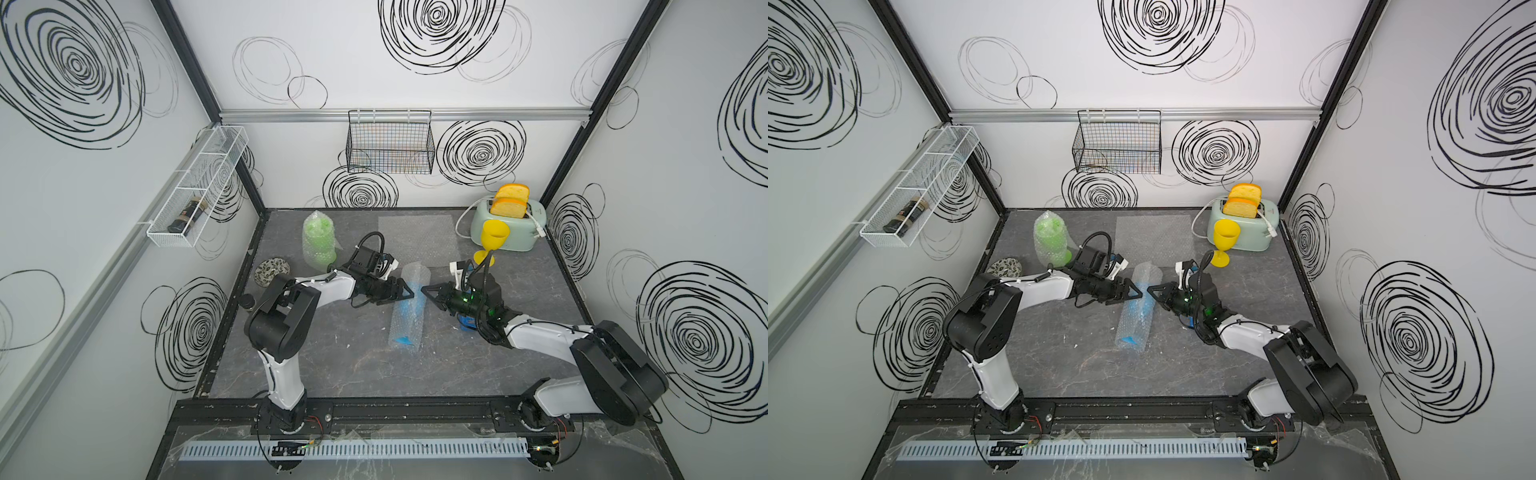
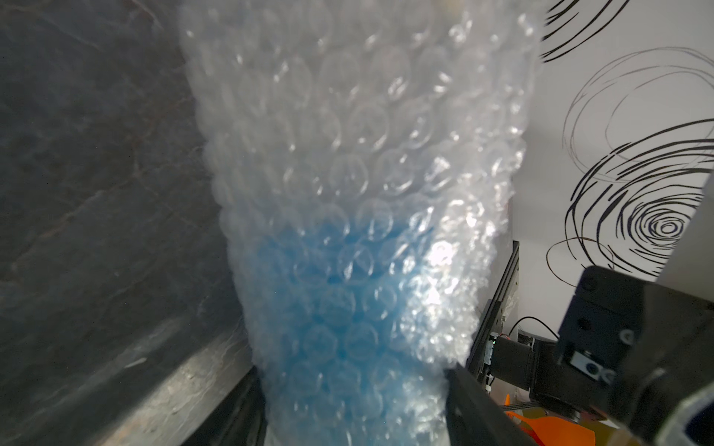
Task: Wrap wine glasses in bubble wrap
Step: Stick the tape on the bubble wrap.
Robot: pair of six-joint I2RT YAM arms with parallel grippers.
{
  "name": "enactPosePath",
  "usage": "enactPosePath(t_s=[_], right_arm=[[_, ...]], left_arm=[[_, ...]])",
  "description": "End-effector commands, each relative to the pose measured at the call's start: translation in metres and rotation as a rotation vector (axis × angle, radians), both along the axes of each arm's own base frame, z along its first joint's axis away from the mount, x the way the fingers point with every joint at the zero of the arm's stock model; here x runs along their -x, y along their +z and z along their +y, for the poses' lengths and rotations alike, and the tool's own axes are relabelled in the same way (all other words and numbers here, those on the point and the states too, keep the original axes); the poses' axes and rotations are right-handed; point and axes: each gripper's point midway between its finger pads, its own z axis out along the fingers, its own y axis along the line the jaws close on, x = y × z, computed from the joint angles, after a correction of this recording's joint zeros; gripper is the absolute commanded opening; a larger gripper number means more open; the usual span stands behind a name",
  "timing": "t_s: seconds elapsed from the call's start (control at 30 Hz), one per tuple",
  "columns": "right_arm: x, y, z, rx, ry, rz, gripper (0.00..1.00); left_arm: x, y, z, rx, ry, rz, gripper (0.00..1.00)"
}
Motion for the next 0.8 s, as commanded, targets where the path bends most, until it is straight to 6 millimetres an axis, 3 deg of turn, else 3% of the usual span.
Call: enactPosePath(t_s=[0.0,0.3,0.77], right_arm=[[-0.014,0.006,0.005,-0.014,-0.021,-0.045,0.0],[-0.024,-0.008,0.017,0.007,0.013,-0.045,0.0],[-0.023,-0.039,0.014,0.105,0.03,-0.021,0.0]], left_arm=[[0.024,-0.041,0.016,-0.136,0.029,0.118,0.7],[0.025,-0.044,0.016,-0.139,0.025,0.122,0.7],[0.025,-0.046,0.015,-0.144,0.018,0.124,0.7]])
